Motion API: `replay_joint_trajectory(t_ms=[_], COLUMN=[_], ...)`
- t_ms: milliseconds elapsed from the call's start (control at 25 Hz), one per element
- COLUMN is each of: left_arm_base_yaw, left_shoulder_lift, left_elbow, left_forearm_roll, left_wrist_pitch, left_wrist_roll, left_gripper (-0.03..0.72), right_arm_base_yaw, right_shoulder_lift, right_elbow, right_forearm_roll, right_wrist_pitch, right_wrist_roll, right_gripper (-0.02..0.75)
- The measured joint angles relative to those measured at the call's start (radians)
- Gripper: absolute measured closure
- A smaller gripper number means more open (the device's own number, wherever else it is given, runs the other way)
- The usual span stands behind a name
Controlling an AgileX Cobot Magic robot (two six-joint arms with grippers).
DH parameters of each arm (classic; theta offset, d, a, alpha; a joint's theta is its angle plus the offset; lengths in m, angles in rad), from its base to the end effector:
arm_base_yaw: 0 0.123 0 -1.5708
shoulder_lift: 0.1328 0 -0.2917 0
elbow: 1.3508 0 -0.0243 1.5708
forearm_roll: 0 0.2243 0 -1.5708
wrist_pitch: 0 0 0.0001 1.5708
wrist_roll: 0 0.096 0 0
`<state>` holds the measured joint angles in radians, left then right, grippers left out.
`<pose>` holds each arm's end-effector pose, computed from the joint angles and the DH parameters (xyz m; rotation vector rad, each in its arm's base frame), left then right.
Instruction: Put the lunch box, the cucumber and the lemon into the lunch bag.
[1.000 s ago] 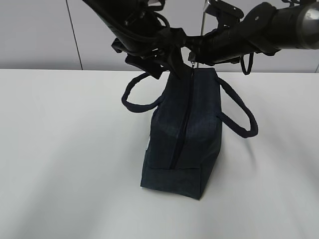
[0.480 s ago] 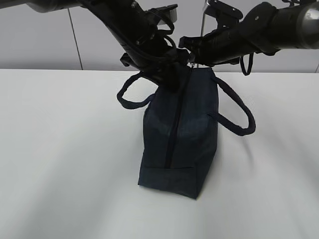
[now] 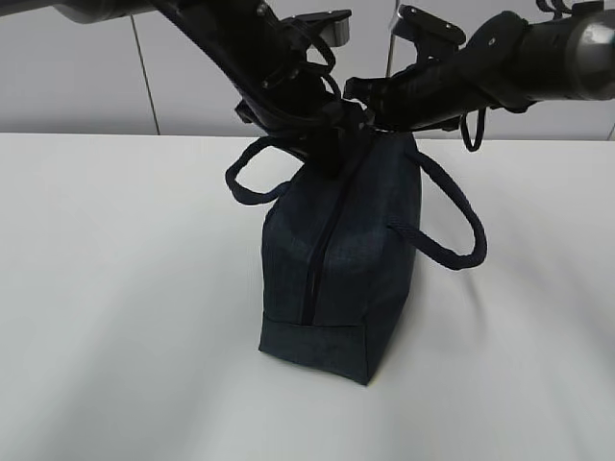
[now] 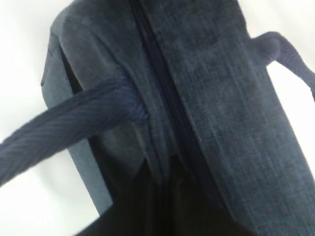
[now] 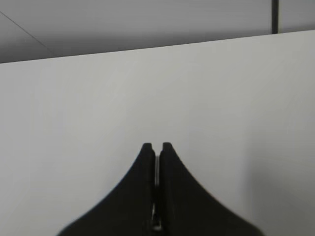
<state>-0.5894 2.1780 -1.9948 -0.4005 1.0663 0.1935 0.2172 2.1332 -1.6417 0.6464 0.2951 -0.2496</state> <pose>0.3650 -0.2835 0.2596 0.8919 2.6020 -0.6449 0.4634 0.1195 0.2244 0.0790 2.2503 0.5189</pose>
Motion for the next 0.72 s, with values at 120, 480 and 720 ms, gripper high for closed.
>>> replay_joint_trajectory(t_ms=[120, 480, 720], left_arm_base_yaw=[0.0, 0.0, 0.0], left_shoulder_lift=[-0.018, -0.07, -0.084], left_elbow=[0.0, 0.0, 0.002], left_forearm_roll=[0.025, 0.063, 0.073], left_wrist_pitch=[0.015, 0.055, 0.072], left_wrist_roll=[0.0, -0.006, -0.006], left_gripper=[0.697, 0.697, 0.697], right_arm_base_yaw=[-0.004, -0.004, -0.004], right_shoulder_lift=[0.016, 0.044, 0.063], right_elbow=[-0.002, -0.006, -0.007], right_forearm_roll=[0.006, 0.031, 0.065], right_wrist_pitch=[0.002, 0.033, 0.042], right_wrist_roll=[0.002, 0.008, 0.008], right_gripper=[0.738, 0.738, 0.738])
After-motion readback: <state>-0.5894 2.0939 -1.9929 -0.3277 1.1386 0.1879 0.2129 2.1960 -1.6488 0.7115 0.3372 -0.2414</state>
